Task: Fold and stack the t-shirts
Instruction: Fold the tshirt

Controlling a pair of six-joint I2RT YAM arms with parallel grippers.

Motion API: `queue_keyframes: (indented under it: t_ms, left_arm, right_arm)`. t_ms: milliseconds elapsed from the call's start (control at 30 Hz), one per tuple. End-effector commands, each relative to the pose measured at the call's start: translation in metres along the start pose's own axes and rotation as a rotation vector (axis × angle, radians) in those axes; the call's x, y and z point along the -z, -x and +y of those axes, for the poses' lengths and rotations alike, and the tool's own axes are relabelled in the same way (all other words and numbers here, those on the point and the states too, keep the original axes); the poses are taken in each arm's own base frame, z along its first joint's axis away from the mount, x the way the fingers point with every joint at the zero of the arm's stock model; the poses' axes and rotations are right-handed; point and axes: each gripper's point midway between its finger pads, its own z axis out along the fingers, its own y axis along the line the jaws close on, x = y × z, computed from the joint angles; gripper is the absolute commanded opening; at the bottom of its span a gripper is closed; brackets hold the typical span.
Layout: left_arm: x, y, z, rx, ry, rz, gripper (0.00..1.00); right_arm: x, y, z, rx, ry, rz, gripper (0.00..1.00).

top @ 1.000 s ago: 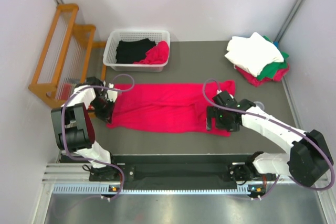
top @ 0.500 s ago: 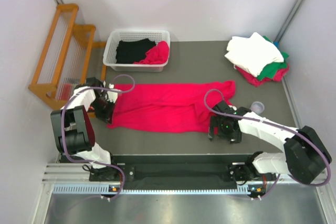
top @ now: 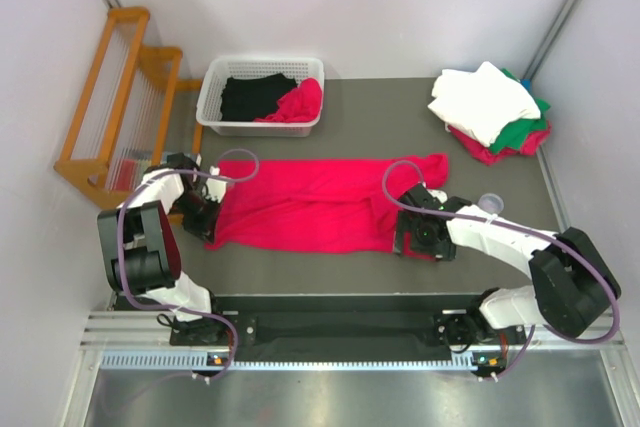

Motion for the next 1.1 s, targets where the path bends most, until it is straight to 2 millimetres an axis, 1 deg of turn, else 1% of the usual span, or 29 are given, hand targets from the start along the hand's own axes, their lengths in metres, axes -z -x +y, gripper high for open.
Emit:
queue_keyframes:
  t_ms: [0, 67, 100, 167, 200, 233, 300, 433, 533, 567, 600, 633, 667, 700, 767, 800, 900, 1000, 1067]
  left_arm:
    - [0.004, 0.0, -0.003, -0.03, 0.005, -0.028, 0.0]
    - [0.004, 0.001, -0.003, -0.029, 0.006, -0.03, 0.0]
    - [0.004, 0.0, -0.003, -0.026, 0.006, -0.029, 0.0]
    - [0.004, 0.0, -0.003, -0.026, 0.007, -0.028, 0.0]
    - [0.003, 0.001, -0.004, -0.027, 0.004, -0.028, 0.0]
    - [0.004, 0.001, -0.003, -0.026, 0.007, -0.029, 0.0]
    - [0.004, 0.001, -0.002, -0.026, 0.01, -0.03, 0.0]
    - [0.007, 0.002, -0.003, -0.024, 0.012, -0.037, 0.0]
    - [0.011, 0.002, -0.004, -0.025, 0.013, -0.042, 0.0]
    - [0.012, 0.002, -0.005, -0.026, 0.012, -0.042, 0.0]
    - [0.015, 0.002, -0.006, -0.029, 0.014, -0.047, 0.0]
    - [0.016, 0.003, -0.006, -0.03, 0.015, -0.05, 0.0]
    - [0.019, 0.004, -0.007, -0.034, 0.016, -0.056, 0.0]
    - [0.021, 0.003, -0.008, -0.033, 0.015, -0.057, 0.0]
    - [0.026, 0.005, -0.008, -0.043, 0.019, -0.065, 0.0]
    - [0.028, 0.004, -0.009, -0.044, 0.02, -0.065, 0.0]
    - [0.035, 0.007, -0.009, -0.056, 0.031, -0.081, 0.0]
    - [0.041, 0.009, -0.009, -0.06, 0.037, -0.087, 0.0]
    - [0.045, 0.012, -0.009, -0.064, 0.04, -0.094, 0.0]
  right_arm:
    - [0.004, 0.023, 0.011, -0.013, 0.025, -0.07, 0.94]
    - [0.003, 0.022, 0.012, -0.009, 0.036, -0.068, 0.81]
    - [0.003, 0.023, 0.013, -0.009, 0.039, -0.072, 0.62]
    - [0.004, 0.023, 0.014, -0.008, 0.048, -0.074, 0.35]
    - [0.004, 0.023, 0.014, -0.01, 0.048, -0.073, 0.16]
    - [0.005, 0.023, 0.015, -0.007, 0.051, -0.071, 0.1]
    - [0.007, 0.022, 0.016, -0.005, 0.058, -0.067, 0.02]
    - [0.012, 0.017, 0.015, -0.007, 0.077, -0.05, 0.0]
    - [0.021, 0.004, 0.017, -0.005, 0.124, -0.012, 0.0]
    - [0.027, 0.003, 0.018, -0.003, 0.146, -0.02, 0.0]
    - [0.031, -0.002, 0.016, -0.005, 0.146, -0.004, 0.0]
    - [0.035, -0.008, 0.017, 0.003, 0.163, 0.01, 0.0]
    - [0.043, -0.008, 0.018, 0.0, 0.187, -0.003, 0.0]
    - [0.048, -0.014, 0.016, -0.002, 0.186, 0.015, 0.0]
    - [0.059, -0.019, 0.016, -0.005, 0.22, 0.013, 0.0]
    - [0.062, -0.025, 0.012, -0.005, 0.214, 0.028, 0.01]
    - [0.07, -0.034, 0.007, -0.005, 0.228, 0.047, 0.02]
    - [0.074, -0.038, 0.002, -0.002, 0.222, 0.055, 0.03]
    - [0.078, -0.038, 0.001, 0.0, 0.227, 0.05, 0.03]
